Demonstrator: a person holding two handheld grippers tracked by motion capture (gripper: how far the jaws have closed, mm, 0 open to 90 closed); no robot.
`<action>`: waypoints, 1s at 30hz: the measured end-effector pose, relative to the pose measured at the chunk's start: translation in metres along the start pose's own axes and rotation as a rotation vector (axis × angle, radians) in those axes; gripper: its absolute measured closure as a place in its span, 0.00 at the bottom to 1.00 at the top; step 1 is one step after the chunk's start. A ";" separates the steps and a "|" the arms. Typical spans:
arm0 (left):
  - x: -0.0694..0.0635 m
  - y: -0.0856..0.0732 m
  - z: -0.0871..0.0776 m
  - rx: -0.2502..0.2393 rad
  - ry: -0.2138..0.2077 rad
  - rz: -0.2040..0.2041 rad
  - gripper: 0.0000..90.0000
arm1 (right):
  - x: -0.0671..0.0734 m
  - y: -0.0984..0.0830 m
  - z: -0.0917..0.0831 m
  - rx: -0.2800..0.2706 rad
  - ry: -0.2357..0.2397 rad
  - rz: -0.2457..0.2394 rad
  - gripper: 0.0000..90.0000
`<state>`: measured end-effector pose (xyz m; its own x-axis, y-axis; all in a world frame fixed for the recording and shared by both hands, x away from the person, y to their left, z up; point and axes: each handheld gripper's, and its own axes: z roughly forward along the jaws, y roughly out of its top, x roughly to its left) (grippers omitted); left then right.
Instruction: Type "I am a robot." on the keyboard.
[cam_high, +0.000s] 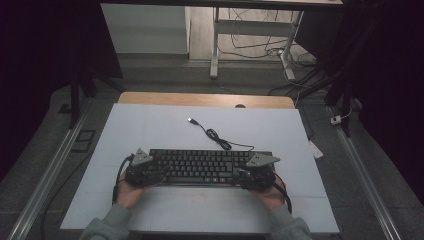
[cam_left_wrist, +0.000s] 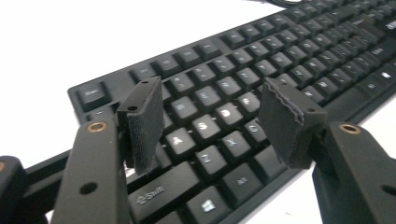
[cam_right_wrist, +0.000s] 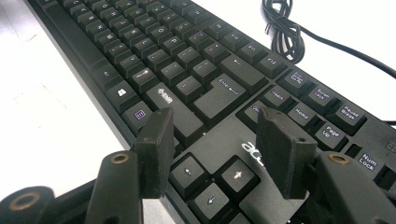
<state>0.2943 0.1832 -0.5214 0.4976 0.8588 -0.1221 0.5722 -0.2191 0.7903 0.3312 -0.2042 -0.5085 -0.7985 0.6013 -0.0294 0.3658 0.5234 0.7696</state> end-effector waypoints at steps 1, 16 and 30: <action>0.001 0.000 0.000 0.002 0.005 -0.005 0.44 | 0.000 0.000 0.000 0.000 0.000 -0.001 0.52; 0.013 -0.005 0.001 0.021 -0.003 -0.033 0.78 | 0.001 0.000 0.001 0.008 -0.005 -0.004 0.52; 0.009 -0.006 0.007 0.062 -0.009 -0.006 0.98 | 0.001 0.000 0.002 0.010 -0.001 -0.002 0.52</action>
<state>0.3004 0.1889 -0.5314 0.5001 0.8558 -0.1322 0.6139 -0.2428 0.7511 0.3313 -0.2029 -0.5096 -0.7991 0.6004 -0.0317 0.3684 0.5306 0.7634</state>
